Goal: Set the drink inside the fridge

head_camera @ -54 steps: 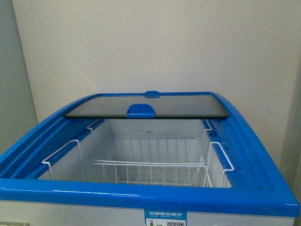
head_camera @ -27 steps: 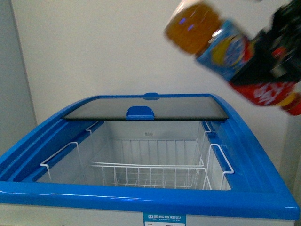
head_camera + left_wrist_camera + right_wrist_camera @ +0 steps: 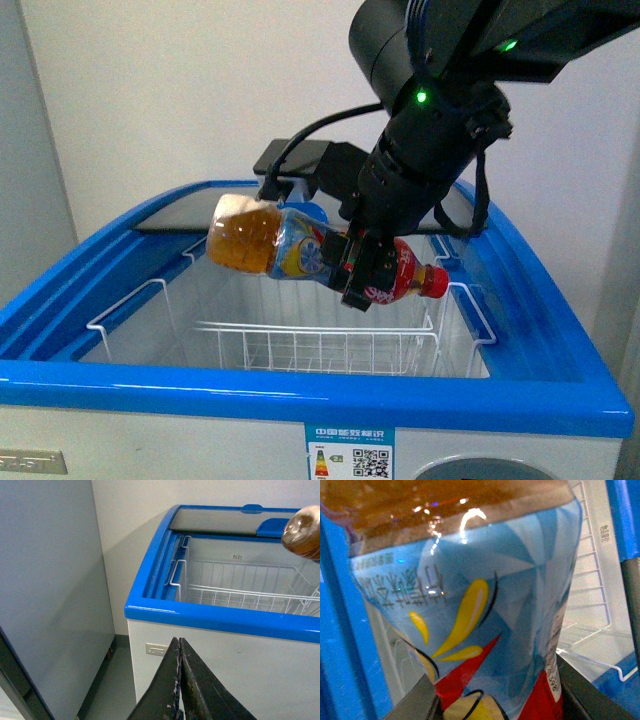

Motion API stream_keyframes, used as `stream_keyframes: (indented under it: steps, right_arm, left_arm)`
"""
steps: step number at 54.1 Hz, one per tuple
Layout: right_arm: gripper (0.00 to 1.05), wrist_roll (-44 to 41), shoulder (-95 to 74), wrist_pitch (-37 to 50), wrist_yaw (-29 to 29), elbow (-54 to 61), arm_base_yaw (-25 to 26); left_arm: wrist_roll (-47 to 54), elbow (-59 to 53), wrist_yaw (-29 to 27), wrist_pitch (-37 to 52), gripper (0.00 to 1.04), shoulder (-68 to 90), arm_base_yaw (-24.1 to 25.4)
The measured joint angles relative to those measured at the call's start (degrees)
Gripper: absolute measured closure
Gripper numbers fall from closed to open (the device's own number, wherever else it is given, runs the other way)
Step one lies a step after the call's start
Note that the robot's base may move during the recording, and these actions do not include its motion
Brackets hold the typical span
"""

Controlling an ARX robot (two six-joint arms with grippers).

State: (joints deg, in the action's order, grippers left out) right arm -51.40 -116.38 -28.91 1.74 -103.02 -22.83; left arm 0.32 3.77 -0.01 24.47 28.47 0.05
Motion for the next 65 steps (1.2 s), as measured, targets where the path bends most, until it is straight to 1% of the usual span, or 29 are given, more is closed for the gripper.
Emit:
stream_keyframes:
  steps: [5,13,19,31,40,46,54,55,57,60,63,65]
  right_arm:
    - [0.64,-1.55,-4.11,0.26,-1.55,-2.49,0.26]
    - [0.64,-2.05,-8.83,-1.22,-1.77,-6.58,0.96]
    - [0.64,-1.81,-11.37,-1.66,-1.99,-9.03,1.07]
    - [0.64,1.55,-17.49,-2.23,-3.37,-15.39,0.81]
    - [0.64,4.68,-22.97,-1.31,-7.13,-18.95,0.52]
    - [0.64,5.20,-25.27,0.55,-8.98,-18.86,0.50]
    - [0.64,5.31,-25.22,4.74,-9.27,-13.79,0.28]
    - [0.64,5.22,-25.22,5.60,-9.38,-13.16,0.26]
    - [0.64,5.20,-25.05,6.95,-9.70,-11.67,0.22]
    - [0.64,5.07,-24.59,8.68,-9.84,-9.53,0.31]
    - [0.52,5.18,-23.67,9.81,-9.18,-7.78,0.48]
    - [0.48,5.07,-23.30,10.10,-8.90,-7.28,0.50]
  left_arm:
    - [0.00,-0.70,0.00,-1.70,1.02,-2.47,0.00]
    - [0.00,-1.38,0.00,-3.96,1.02,-5.49,0.00]
    - [0.00,-2.93,0.00,-2.95,1.02,-6.67,0.00]
    - [-0.02,-2.95,0.00,-6.69,1.02,-10.82,0.00]
    - [-0.02,-2.95,0.00,-10.03,1.02,-14.16,0.00]
    - [-0.02,-2.95,0.02,-12.00,1.02,-16.06,0.00]
    - [-0.02,-2.95,0.00,-14.21,1.02,-18.23,0.00]
    - [-0.02,-2.93,0.00,-14.93,1.02,-18.97,0.00]
    - [-0.02,-2.93,0.15,-19.32,1.02,-21.99,0.00]
    - [-0.17,-2.93,0.02,-23.65,0.93,-26.29,0.00]
    - [-0.17,-2.93,0.00,-24.15,0.82,-27.78,0.00]
    - [-0.17,-2.93,0.00,-24.22,0.79,-27.87,0.00]
